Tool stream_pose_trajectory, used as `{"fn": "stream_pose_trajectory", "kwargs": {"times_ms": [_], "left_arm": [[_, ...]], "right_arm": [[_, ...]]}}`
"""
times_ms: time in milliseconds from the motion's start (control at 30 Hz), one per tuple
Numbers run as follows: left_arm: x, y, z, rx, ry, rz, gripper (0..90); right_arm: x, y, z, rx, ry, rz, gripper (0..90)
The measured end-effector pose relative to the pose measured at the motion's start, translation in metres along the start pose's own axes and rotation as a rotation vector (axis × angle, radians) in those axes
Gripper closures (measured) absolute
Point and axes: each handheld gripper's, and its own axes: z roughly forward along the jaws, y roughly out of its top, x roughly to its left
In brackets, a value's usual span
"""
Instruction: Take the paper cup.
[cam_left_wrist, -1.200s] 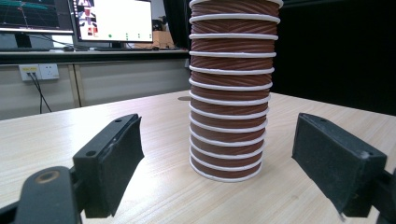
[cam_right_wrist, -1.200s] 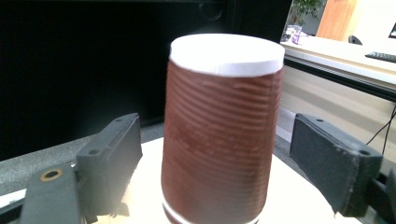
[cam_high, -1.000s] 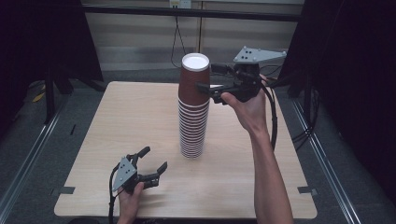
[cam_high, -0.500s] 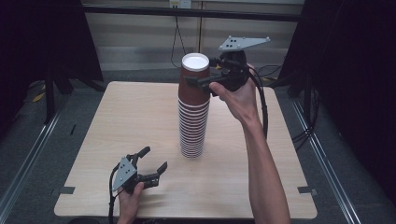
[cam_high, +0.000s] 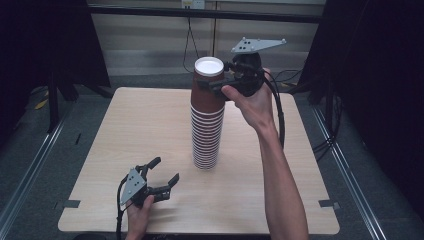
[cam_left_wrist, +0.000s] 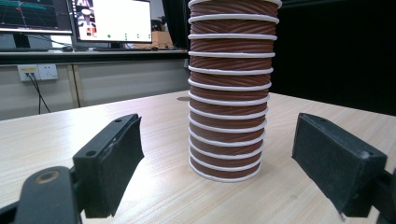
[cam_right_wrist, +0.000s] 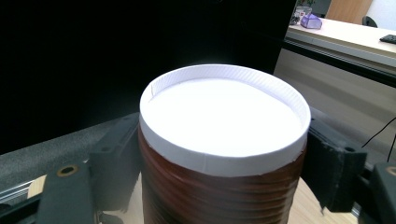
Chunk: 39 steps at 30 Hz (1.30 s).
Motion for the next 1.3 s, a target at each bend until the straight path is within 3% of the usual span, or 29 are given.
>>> {"fn": "stream_pose_trajectory", "kwargs": {"times_ms": [267, 600, 1300], "left_arm": [[0.0, 0.0, 0.0, 0.002, 0.0, 0.001, 15.7], [0.0, 0.0, 0.0, 0.003, 0.0, 0.002, 15.6], [0.0, 0.0, 0.0, 0.002, 0.0, 0.002, 15.7]], "right_arm": [[0.002, 0.003, -0.003, -0.024, -0.002, -0.012, 22.9], [0.005, 0.009, -0.009, -0.107, -0.008, -0.022, 23.2], [0.003, 0.017, -0.023, -0.23, 0.005, 0.016, 23.6]]}}
